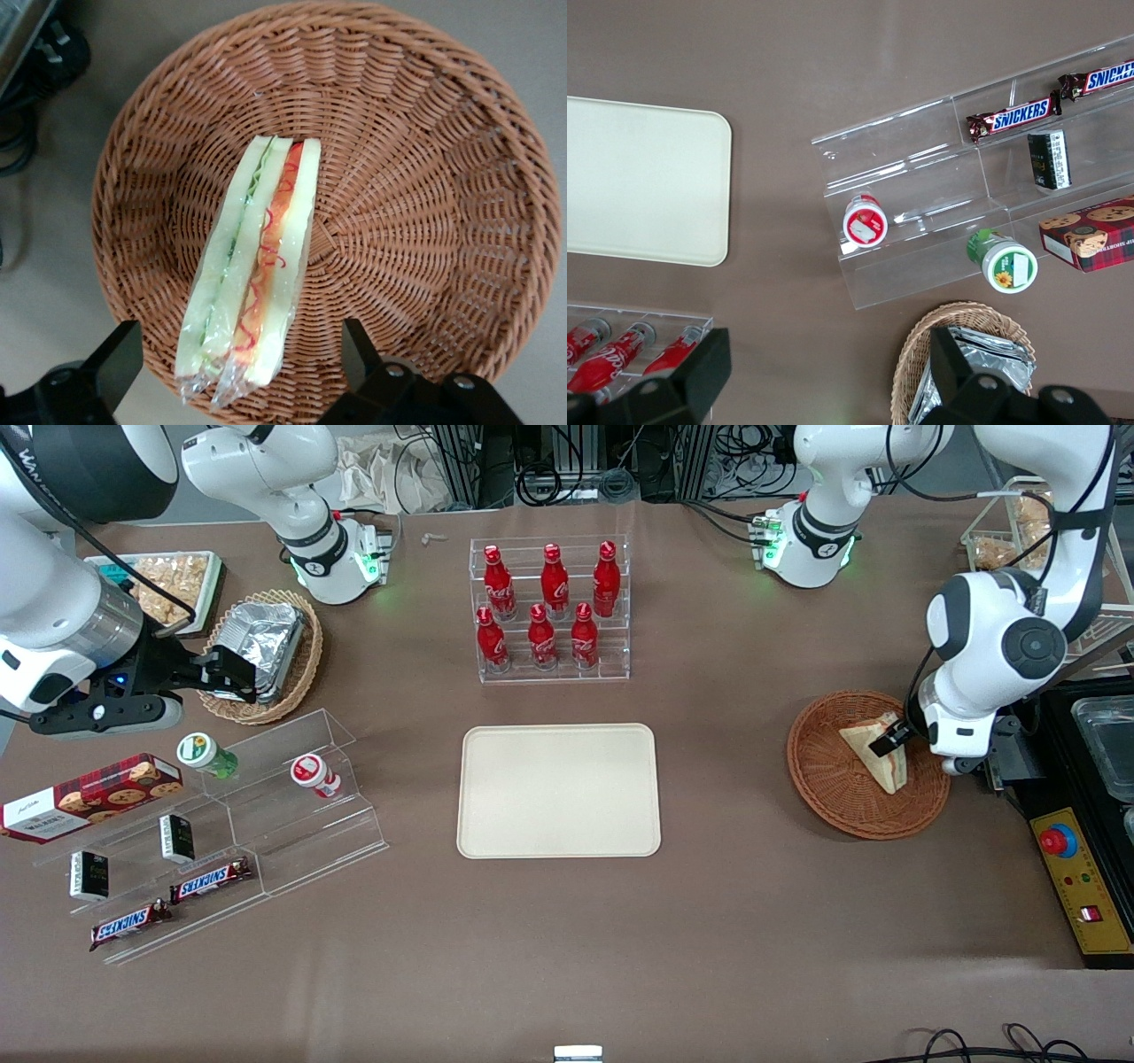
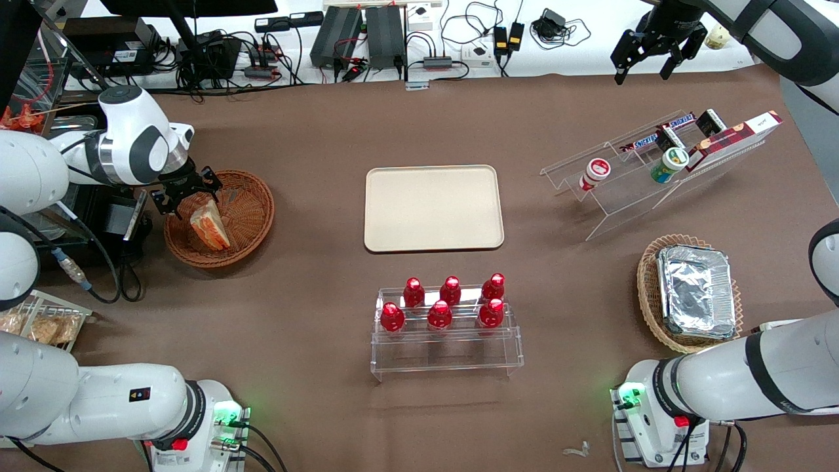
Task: Place sandwich from basket to tray
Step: 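Lower the left gripper and close it on the sandwich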
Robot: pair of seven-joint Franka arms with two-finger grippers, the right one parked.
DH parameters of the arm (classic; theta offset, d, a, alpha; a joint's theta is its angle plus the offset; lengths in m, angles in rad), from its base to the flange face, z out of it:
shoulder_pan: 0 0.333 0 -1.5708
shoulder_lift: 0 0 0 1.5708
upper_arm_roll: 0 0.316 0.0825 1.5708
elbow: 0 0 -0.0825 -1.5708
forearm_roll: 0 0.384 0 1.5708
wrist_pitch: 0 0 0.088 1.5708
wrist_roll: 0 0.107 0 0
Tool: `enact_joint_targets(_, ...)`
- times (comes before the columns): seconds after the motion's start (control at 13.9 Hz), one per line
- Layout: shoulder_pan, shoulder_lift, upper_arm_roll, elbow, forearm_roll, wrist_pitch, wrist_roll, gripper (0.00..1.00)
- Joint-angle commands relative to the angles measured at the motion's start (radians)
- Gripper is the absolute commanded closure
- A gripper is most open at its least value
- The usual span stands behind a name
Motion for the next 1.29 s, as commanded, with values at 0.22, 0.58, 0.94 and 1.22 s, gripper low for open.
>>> enact_joint_targets(0.22, 0.005, 0.023, -0.004, -0.036, 0.007, 0.064, -0.050, 0.00)
enact_joint_targets(0.58, 0.009, 0.051, -0.001, -0.065, 0.004, 0.121, -0.050, 0.00)
enact_joint_targets(0.94, 0.009, 0.094, 0.001, -0.085, 0.002, 0.182, -0.050, 0.77)
enact_joint_targets(1.22, 0.009, 0.091, 0.001, -0.085, 0.002, 0.179, -0.050, 1.00)
